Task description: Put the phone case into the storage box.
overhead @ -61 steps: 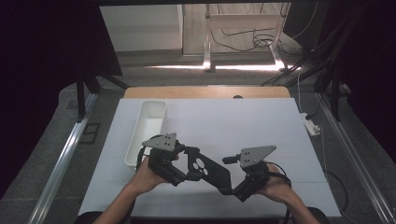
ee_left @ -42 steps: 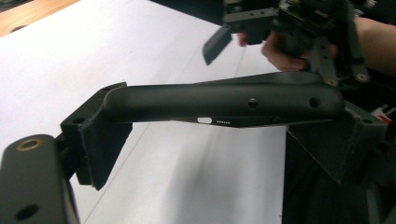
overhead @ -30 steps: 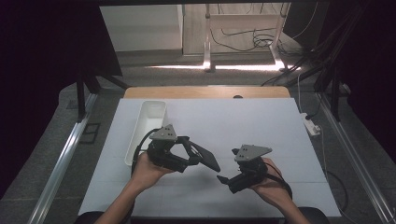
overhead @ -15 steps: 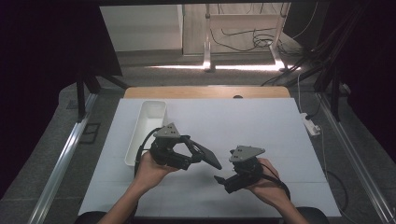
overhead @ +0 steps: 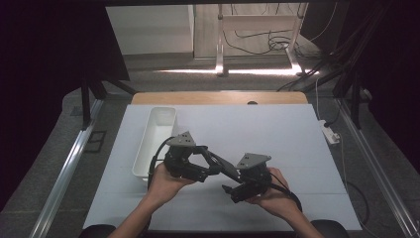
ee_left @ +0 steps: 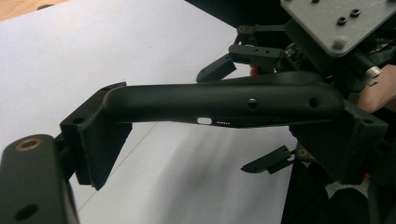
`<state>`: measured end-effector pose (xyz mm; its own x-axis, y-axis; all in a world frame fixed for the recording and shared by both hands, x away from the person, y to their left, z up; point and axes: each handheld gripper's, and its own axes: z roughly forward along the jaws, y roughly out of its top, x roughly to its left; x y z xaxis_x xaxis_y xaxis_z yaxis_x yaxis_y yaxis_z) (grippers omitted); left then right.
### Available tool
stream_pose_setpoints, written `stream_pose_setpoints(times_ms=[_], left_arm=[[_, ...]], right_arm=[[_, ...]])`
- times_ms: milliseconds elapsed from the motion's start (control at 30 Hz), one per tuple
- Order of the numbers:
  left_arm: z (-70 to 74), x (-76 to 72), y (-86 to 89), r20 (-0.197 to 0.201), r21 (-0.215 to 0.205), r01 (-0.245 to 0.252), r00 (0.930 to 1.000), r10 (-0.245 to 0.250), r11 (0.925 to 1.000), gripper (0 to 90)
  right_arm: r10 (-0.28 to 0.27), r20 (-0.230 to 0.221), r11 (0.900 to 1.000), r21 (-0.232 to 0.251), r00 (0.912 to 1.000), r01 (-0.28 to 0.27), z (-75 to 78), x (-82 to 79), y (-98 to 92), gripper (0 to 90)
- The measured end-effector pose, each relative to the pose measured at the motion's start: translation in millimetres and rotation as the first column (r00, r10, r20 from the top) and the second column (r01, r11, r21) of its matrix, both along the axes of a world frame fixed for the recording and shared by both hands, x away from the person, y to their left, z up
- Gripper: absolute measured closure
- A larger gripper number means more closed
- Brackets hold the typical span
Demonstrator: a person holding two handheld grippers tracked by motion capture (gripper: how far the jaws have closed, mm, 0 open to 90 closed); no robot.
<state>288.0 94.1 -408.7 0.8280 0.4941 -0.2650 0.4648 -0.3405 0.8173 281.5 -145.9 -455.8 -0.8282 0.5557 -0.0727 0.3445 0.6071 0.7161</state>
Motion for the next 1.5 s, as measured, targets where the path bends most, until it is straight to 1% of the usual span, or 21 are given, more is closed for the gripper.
stream_pose_setpoints(times_ms=[200, 267, 367, 400, 500, 533, 600, 633, 767, 800, 933, 1033, 1133, 1167, 1233, 1267, 1300, 1367, 1433, 1467, 1500], left_arm=[[2.1, -2.6, -3.8, -0.003, -0.002, 0.008, 1.0000, -0.008, 1.0000, 14.3], [2.5, -2.9, -4.3, -0.007, -0.005, 0.007, 1.0000, -0.007, 1.0000, 14.3], [3.2, -3.1, -4.8, -0.017, -0.012, -0.001, 0.9998, 0.000, 0.9999, 14.3], [3.3, -3.1, -4.9, -0.019, -0.012, -0.003, 0.9998, 0.002, 0.9999, 14.3], [3.5, -3.1, -5.2, -0.027, -0.018, -0.012, 0.9996, 0.012, 0.9998, 14.2], [3.8, -2.9, -5.0, -0.030, -0.018, -0.012, 0.9995, 0.011, 0.9998, 14.2], [4.3, -3.0, -5.0, -0.037, -0.022, -0.014, 0.9992, 0.013, 0.9997, 14.2], [4.5, -3.0, -5.3, -0.038, -0.022, -0.014, 0.9992, 0.013, 0.9997, 14.1], [5.1, -3.3, -6.1, -0.042, -0.019, -0.029, 0.9987, 0.028, 0.9994, 13.9], [5.1, -3.3, -6.1, -0.042, -0.019, -0.029, 0.9987, 0.028, 0.9994, 13.8], [6.0, -3.0, -5.0, -0.048, -0.026, -0.054, 0.9974, 0.053, 0.9982, 13.6], [6.4, -2.3, -3.8, -0.056, -0.038, -0.067, 0.9963, 0.064, 0.9971, 13.4], [5.9, -1.5, -2.5, -0.073, -0.064, -0.077, 0.9947, 0.073, 0.9950, 13.1], [5.9, -1.5, -2.5, -0.073, -0.064, -0.077, 0.9947, 0.073, 0.9950, 13.0], [5.8, -0.6, -0.8, -0.082, -0.086, -0.082, 0.9938, 0.074, 0.9929, 12.6], [5.6, -0.1, 0.1, -0.090, -0.097, -0.082, 0.9933, 0.073, 0.9919, 12.4], [4.9, 0.9, 1.6, -0.100, -0.118, -0.071, 0.9933, 0.059, 0.9904, 12.4], [4.4, 1.4, 1.6, -0.107, -0.121, -0.073, 0.9925, 0.060, 0.9900, 9.4], [3.0, 1.9, 1.2, -0.101, -0.117, -0.075, 0.9929, 0.063, 0.9903, 6.9], [2.6, 1.8, 1.2, -0.091, -0.107, -0.077, 0.9936, 0.067, 0.9913, 6.5], [2.4, 1.4, 1.3, -0.072, -0.090, -0.082, 0.9945, 0.076, 0.9925, 5.3]], right_arm=[[-0.006, 0.002, 1.000, -0.010, 1.0000, 0.006, -0.3, 0.5, 2.3, 0.4], [-0.004, 0.015, 1.000, -0.021, 0.9999, 0.004, -0.7, 0.7, 2.4, 4.2], [-0.002, 0.041, 0.999, -0.039, 0.9991, 0.004, -0.3, -1.4, 2.6, 14.2], [0.001, 0.054, 0.999, -0.045, 0.9986, 0.001, 0.4, -2.8, 2.5, 20.5], [-0.001, 0.070, 0.999, -0.040, 0.9975, 0.004, 2.2, -5.0, 2.6, 32.6], [0.003, 0.074, 0.999, -0.039, 0.9973, 0.000, 3.0, -5.6, 2.5, 38.1], [0.001, 0.081, 0.999, -0.043, 0.9967, 0.003, 3.3, -6.4, 2.7, 43.5], [0.002, 0.091, 0.999, -0.050, 0.9959, 0.002, 3.3, -7.0, 2.9, 48.6], [0.003, 0.120, 0.998, -0.061, 0.9928, 0.004, 3.4, -9.2, 3.6, 59.6], [0.003, 0.120, 0.998, -0.061, 0.9928, 0.004, 3.4, -9.2, 3.6, 59.6], [0.025, 0.166, 0.997, -0.079, 0.9857, -0.012, 4.6, -14.1, 4.9, 72.6], [0.038, 0.189, 0.996, -0.087, 0.9813, -0.022, 5.3, -16.0, 5.9, 79.0], [0.052, 0.223, 0.995, -0.100, 0.9734, -0.030, 6.0, -18.0, 6.5, 82.3], [0.052, 0.223, 0.995, -0.100, 0.9734, -0.030, 6.0, -18.0, 6.5, 82.3], [0.066, 0.248, 0.993, -0.110, 0.9664, -0.040, 6.7, -20.5, 7.3, 83.5], [0.067, 0.255, 0.993, -0.108, 0.9647, -0.041, 7.1, -21.6, 7.7, 83.7], [0.070, 0.264, 0.993, -0.105, 0.9618, -0.044, 7.3, -22.5, 8.3, 83.9], [0.072, 0.269, 0.994, -0.100, 0.9605, -0.046, 8.7, -23.7, 9.0, 84.3], [0.074, 0.273, 0.993, -0.113, 0.9592, -0.045, 8.8, -24.2, 9.7, 84.3], [0.077, 0.268, 0.992, -0.114, 0.9604, -0.048, 8.5, -24.0, 9.7, 84.3], [0.078, 0.256, 0.992, -0.112, 0.9636, -0.051, 7.9, -23.5, 9.7, 84.3]])
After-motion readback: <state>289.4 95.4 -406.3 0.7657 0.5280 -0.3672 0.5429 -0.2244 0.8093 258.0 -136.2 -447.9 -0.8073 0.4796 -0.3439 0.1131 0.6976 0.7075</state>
